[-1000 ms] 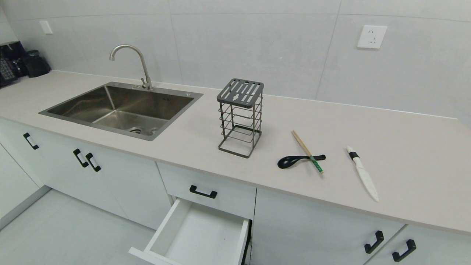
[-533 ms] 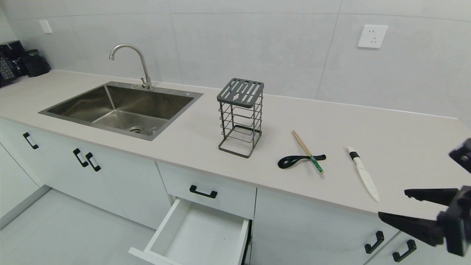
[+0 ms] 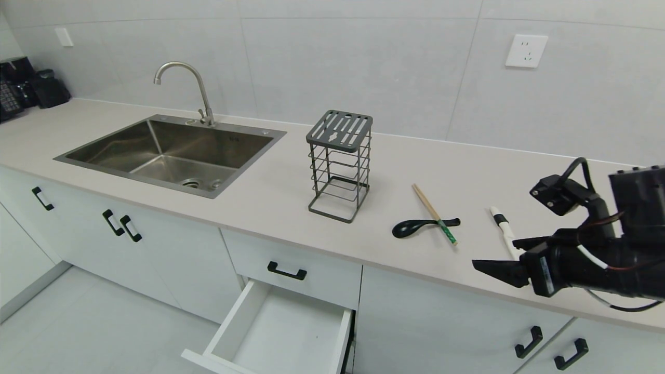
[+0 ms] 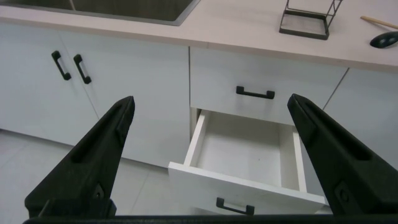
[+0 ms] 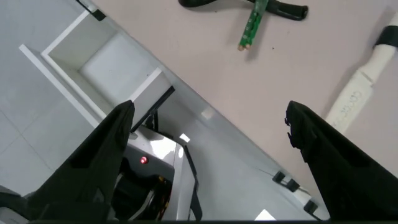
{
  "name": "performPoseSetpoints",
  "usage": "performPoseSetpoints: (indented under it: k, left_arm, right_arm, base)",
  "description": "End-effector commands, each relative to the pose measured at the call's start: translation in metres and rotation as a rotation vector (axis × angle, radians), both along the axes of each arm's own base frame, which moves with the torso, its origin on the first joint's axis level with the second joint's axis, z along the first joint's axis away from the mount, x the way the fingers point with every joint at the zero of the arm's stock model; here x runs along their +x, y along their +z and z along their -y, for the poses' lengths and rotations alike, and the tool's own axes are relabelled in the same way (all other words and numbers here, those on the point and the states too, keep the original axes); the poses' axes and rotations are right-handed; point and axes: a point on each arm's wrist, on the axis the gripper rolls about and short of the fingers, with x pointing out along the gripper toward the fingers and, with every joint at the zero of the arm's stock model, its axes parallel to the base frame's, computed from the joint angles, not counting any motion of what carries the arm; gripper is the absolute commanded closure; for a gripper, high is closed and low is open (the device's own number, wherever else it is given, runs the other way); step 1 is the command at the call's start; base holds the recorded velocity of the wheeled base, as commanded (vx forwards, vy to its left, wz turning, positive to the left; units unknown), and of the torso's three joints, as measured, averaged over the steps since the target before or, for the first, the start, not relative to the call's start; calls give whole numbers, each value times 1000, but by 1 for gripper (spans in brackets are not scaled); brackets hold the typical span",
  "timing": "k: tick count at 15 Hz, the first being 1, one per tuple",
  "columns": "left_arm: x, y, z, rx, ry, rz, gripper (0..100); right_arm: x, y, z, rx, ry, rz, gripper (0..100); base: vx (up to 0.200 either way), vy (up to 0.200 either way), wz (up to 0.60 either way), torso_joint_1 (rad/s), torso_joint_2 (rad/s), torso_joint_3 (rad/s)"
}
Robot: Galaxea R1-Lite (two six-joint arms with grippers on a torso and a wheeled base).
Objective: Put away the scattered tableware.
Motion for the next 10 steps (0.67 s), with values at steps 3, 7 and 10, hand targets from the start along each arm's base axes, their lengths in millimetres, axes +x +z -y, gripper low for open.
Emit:
performPoseSetpoints:
  k: [3, 7, 10]
  left_arm:
    - [0, 0, 0, 1, 0, -1, 0]
    - [0, 0, 0, -1, 0, -1, 0]
    - [0, 0, 0, -1, 2, -1, 0]
  right_arm:
    - [37, -31, -22, -40, -5, -82, 0]
    - [64, -53, -43, 6, -50, -68, 0]
    - [90, -48, -32, 2, -120, -18, 0]
  base:
    - [0, 0, 0, 0, 0, 0]
    - [0, 0, 0, 0, 0, 0]
    - [0, 0, 0, 0, 0, 0]
